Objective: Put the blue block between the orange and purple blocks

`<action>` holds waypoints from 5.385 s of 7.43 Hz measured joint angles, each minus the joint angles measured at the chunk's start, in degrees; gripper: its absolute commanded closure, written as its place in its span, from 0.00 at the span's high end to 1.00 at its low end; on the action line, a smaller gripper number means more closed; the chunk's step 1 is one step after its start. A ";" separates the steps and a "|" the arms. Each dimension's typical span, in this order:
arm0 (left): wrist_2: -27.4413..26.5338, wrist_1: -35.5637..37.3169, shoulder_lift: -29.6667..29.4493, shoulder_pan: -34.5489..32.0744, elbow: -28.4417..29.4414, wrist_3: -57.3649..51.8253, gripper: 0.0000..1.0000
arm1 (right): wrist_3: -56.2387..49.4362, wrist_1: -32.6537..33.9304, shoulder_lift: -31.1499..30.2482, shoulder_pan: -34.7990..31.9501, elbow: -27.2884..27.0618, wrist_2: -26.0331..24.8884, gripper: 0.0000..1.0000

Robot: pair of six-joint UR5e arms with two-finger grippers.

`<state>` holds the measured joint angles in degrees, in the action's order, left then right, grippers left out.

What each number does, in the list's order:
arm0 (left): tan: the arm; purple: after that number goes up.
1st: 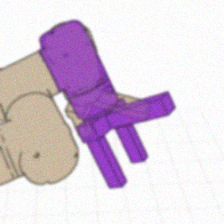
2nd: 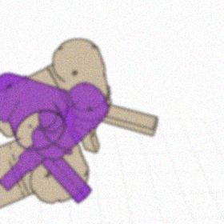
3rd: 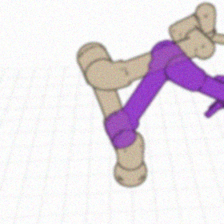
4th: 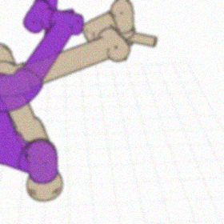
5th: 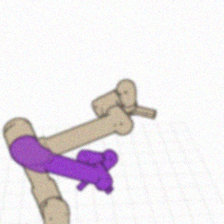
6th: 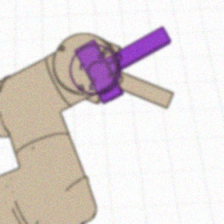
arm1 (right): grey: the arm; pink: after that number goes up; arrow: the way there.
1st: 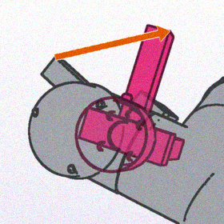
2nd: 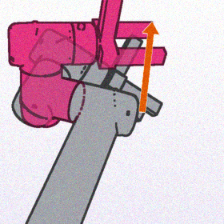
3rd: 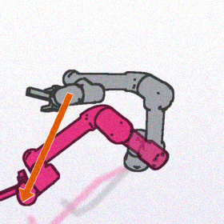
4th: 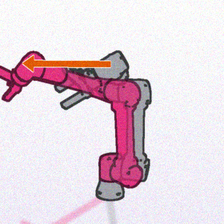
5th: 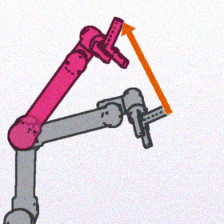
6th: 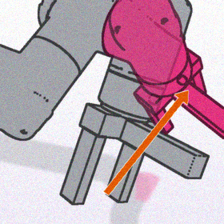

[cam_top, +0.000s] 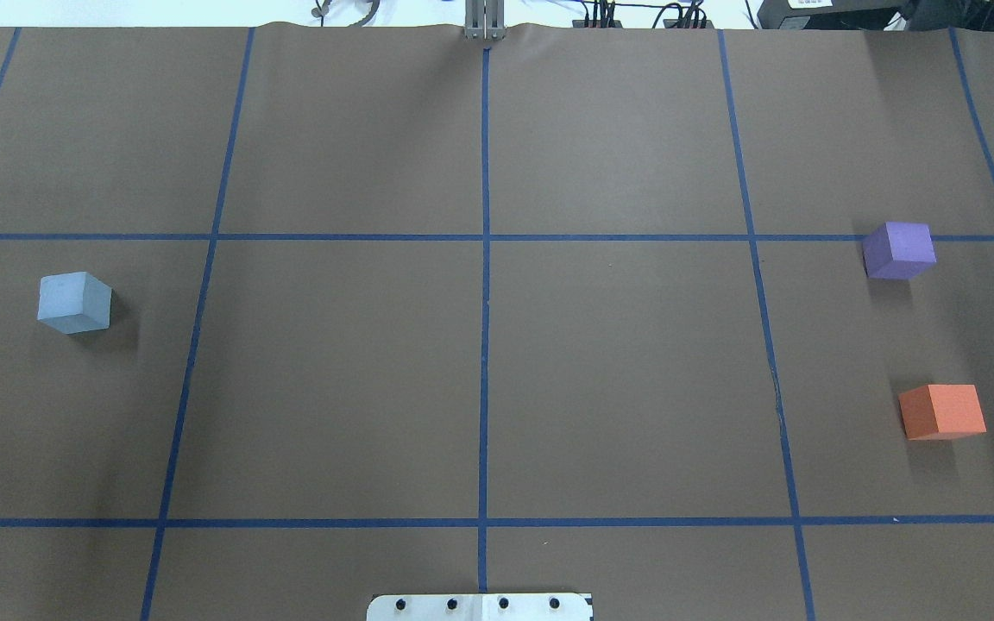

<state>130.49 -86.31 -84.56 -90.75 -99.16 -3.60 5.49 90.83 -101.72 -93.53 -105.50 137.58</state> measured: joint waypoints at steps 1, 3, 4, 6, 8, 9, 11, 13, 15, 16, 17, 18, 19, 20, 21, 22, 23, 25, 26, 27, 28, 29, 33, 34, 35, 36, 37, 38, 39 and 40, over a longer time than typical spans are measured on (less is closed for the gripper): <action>-0.14 0.03 -0.05 -0.05 -0.16 0.02 1.00 | -0.07 -0.04 0.01 -0.03 -0.14 -0.04 1.00; -0.54 0.63 -1.42 -0.08 -2.01 0.64 1.00 | -0.16 -0.11 0.23 -0.06 -0.44 -0.10 1.00; -0.51 0.96 -2.51 -0.07 -3.11 0.87 1.00 | -0.08 -0.19 0.42 -0.03 -0.50 -0.07 1.00; -0.37 0.57 -4.02 0.46 -5.27 1.05 1.00 | 0.08 -0.39 0.62 0.01 -0.67 0.09 1.00; 0.03 0.14 -7.13 2.45 -7.32 6.30 1.00 | 0.08 -0.40 0.89 0.17 -1.22 0.25 1.00; 0.01 -0.52 -8.04 5.35 -7.63 12.72 1.00 | 0.15 -0.41 1.22 0.44 -1.94 0.46 1.00; -0.44 -7.62 -8.53 14.59 -7.00 32.82 1.00 | 0.31 -0.55 1.48 1.21 -2.97 0.73 1.00; -4.09 -15.92 -8.22 23.33 -5.74 50.81 1.00 | 0.53 -0.67 1.50 1.38 -2.94 1.36 1.00; -10.95 -24.17 -8.03 31.71 -2.74 61.18 1.00 | 1.00 -0.66 1.73 1.41 -2.99 1.54 1.00; -13.31 -27.45 -7.98 34.95 -0.99 63.94 1.00 | 1.23 -0.66 1.87 1.49 -2.98 1.65 1.00; -14.51 -29.04 -7.89 36.86 0.09 65.02 1.00 | 1.31 -0.66 1.95 1.54 -2.97 1.70 1.00; -15.03 -29.71 -7.78 37.71 0.72 65.19 1.00 | 1.35 -0.66 2.01 1.56 -2.97 1.72 1.00; -15.21 -29.92 -7.55 38.04 1.03 64.72 1.00 | 1.36 -0.66 2.03 1.61 -2.98 1.73 1.00; -15.23 -30.02 -7.15 38.14 1.39 63.62 1.00 | 1.36 -0.64 2.05 1.65 -2.98 1.73 1.00; -15.18 -30.32 -6.82 38.19 2.08 62.60 1.00 | 1.35 -0.60 2.05 1.66 -2.98 1.73 1.00; -15.09 -30.89 -6.67 38.26 2.91 62.16 1.00 | 1.31 -0.58 2.05 1.74 -2.94 1.71 1.00; -14.86 -31.62 -6.69 38.43 3.79 62.05 0.95 | 1.29 -0.57 2.05 1.80 -2.93 1.69 1.00; -14.38 -32.26 -7.01 38.91 4.87 62.28 0.12 | 1.28 -0.62 2.05 1.85 -2.94 1.72 1.00; -13.99 -32.12 -7.08 38.98 4.90 62.47 0.00 | 1.31 -0.66 2.04 1.85 -2.96 1.78 1.00; -12.87 -31.83 -7.01 38.95 4.77 62.59 0.00 | 1.41 -0.71 2.00 1.86 -2.95 1.90 1.00; -10.99 -31.56 -6.84 38.88 4.42 62.61 0.00 | 1.46 -0.73 2.00 1.86 -2.97 1.96 1.00; -9.01 -30.83 -6.84 38.69 3.05 62.60 0.00 | 1.46 -0.69 2.15 1.89 -3.07 2.00 1.00; -6.78 -7.46 -17.00 37.89 -11.56 62.41 0.00 | 1.46 -0.70 3.05 4.06 -3.64 1.29 1.00; -6.86 -2.19 -23.33 38.31 -12.28 62.53 0.00 | 1.55 -0.71 3.14 4.27 -3.74 1.43 1.00; -7.03 0.69 -29.46 39.91 -11.58 62.63 0.00 | 1.72 -0.59 3.80 4.61 -3.85 1.57 1.00; -8.43 1.89 -34.88 42.93 -9.74 62.74 0.00 | 2.46 -0.34 5.37 5.26 -3.89 1.66 1.00; -11.49 2.31 -39.64 46.33 -6.86 63.22 0.00 | 4.80 -0.15 7.81 5.88 -3.94 2.20 1.00; -14.33 2.33 -43.58 49.52 -3.45 64.59 0.00 | 8.50 0.28 11.15 6.39 -4.02 3.41 1.00; -15.91 2.16 -47.26 51.90 0.02 66.79 0.00 | 13.02 2.38 15.40 7.53 -4.66 4.48 1.00; -16.75 2.01 -50.89 54.05 3.42 68.83 0.00 | 16.98 7.39 20.36 9.08 -6.15 4.92 1.00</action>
<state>113.73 -84.31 -135.45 -36.70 -95.74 65.23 22.47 98.22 -81.36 -84.45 -111.65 142.50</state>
